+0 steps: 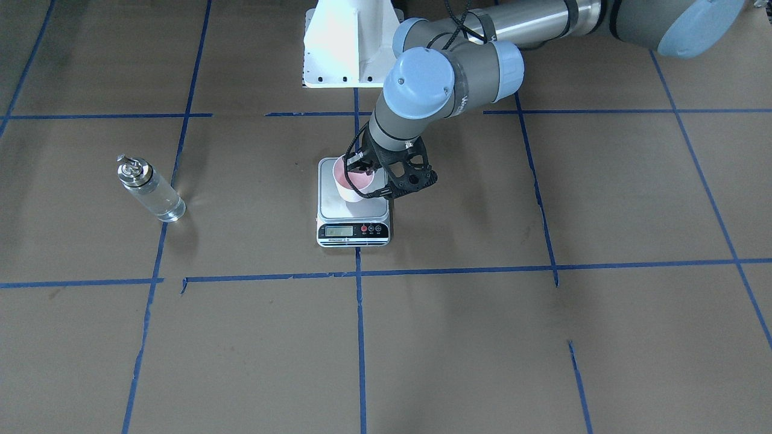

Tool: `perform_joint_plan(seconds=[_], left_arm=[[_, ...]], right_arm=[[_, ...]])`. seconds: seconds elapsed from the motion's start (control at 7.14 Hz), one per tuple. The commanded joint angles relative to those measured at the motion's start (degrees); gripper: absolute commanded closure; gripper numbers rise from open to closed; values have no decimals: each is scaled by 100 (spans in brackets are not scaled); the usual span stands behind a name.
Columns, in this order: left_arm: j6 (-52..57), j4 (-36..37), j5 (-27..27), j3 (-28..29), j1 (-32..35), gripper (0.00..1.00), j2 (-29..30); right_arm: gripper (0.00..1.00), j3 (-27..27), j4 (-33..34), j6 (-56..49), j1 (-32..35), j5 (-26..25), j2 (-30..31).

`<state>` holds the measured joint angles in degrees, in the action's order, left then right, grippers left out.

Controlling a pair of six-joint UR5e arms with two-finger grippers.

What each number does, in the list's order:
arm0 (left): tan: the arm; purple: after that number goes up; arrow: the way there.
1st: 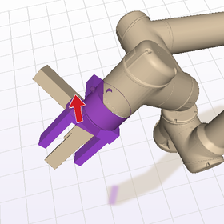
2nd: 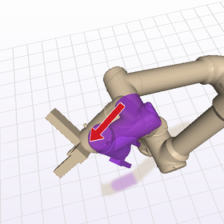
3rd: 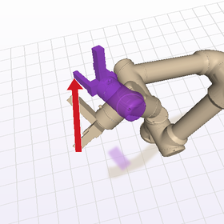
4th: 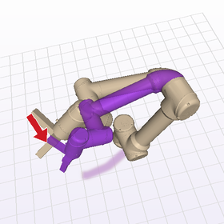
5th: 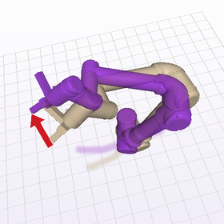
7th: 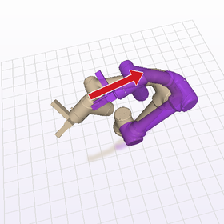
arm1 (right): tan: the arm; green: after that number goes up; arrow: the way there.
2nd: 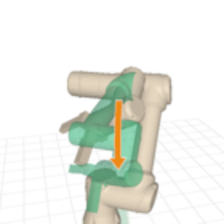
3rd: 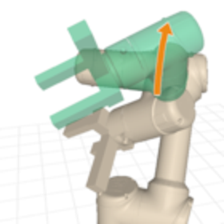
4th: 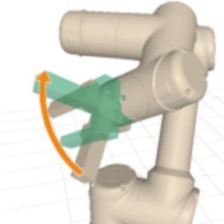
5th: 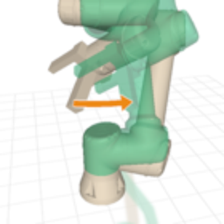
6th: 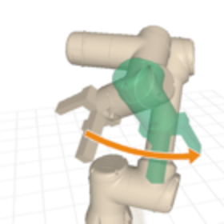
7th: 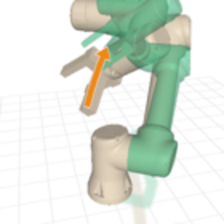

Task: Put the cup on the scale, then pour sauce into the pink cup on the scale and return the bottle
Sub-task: 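Carry the pink cup with the left gripper onto the scale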

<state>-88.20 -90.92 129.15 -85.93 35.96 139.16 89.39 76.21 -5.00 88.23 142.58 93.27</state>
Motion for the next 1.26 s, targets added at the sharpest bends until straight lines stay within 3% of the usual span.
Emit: perform_joint_plan(seconds=[0.0, 1.12], left_arm=[[-4, -14, -30, 7, -63, 100, 6], [5, -216, -39, 24, -151, 96, -56]], right_arm=[[0, -1, -1, -1, 1, -3, 16], [0, -1, -1, -36, -8, 15, 42]])
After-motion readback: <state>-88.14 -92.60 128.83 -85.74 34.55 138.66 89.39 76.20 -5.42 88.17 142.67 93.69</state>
